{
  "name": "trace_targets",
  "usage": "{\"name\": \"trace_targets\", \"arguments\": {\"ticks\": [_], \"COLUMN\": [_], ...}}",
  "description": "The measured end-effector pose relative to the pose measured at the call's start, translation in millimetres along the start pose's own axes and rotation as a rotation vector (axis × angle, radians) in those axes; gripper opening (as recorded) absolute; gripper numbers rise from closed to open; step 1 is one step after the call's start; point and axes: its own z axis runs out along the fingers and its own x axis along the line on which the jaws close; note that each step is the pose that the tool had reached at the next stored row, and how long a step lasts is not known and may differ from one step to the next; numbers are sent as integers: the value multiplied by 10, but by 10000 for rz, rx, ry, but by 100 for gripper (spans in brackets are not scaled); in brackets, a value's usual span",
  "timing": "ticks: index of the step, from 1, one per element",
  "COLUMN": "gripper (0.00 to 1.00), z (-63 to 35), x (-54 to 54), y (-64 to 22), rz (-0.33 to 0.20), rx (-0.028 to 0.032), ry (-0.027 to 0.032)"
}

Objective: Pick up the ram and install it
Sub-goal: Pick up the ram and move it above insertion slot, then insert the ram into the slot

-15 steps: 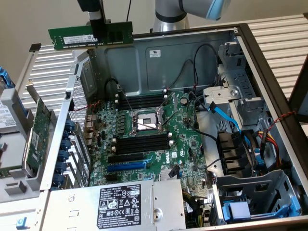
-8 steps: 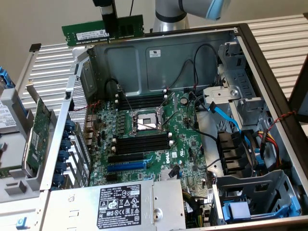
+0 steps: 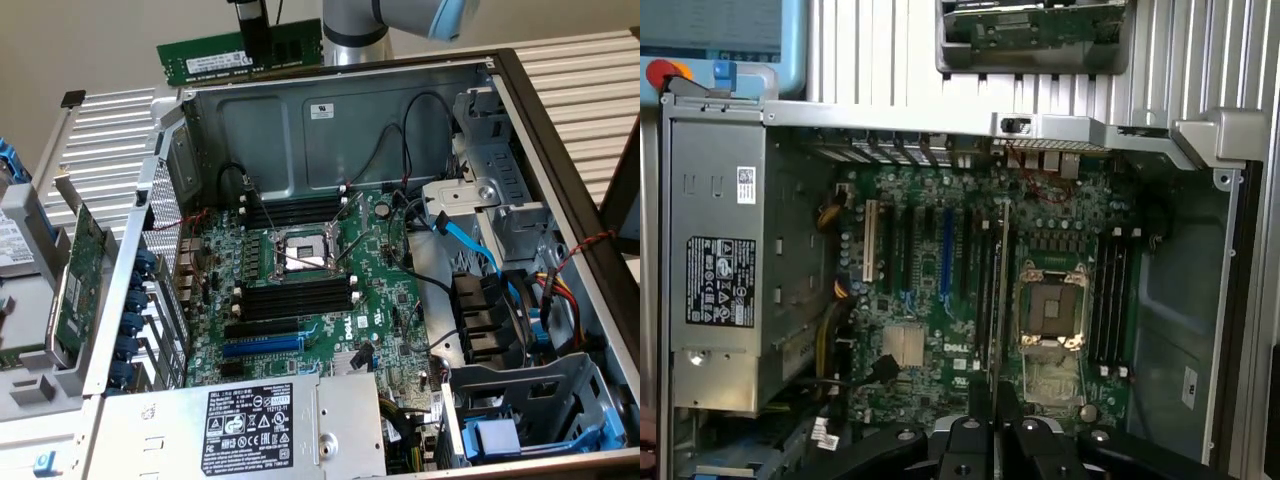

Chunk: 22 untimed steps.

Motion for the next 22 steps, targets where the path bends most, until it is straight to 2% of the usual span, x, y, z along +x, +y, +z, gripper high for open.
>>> {"name": "trace_targets", "arguments": {"ticks": [2, 4, 6, 7, 9, 13, 18, 22], "gripper": [14, 14, 14, 14, 14, 14, 14, 14], "z": [5, 11, 18, 20, 24, 37, 73, 121], "x": [-16, -41, -66, -70, -88, -145, -188, -262], "y": [-51, -95, -104, -105, -106, -113, -173, -193], "rz": [4, 11, 22, 22, 9, -72, -190, -254], "rx": [0, 2, 4, 5, 6, 4, 3, 1], "ry": [-69, -190, -369, -438, -520, -551, -559, -555]}}
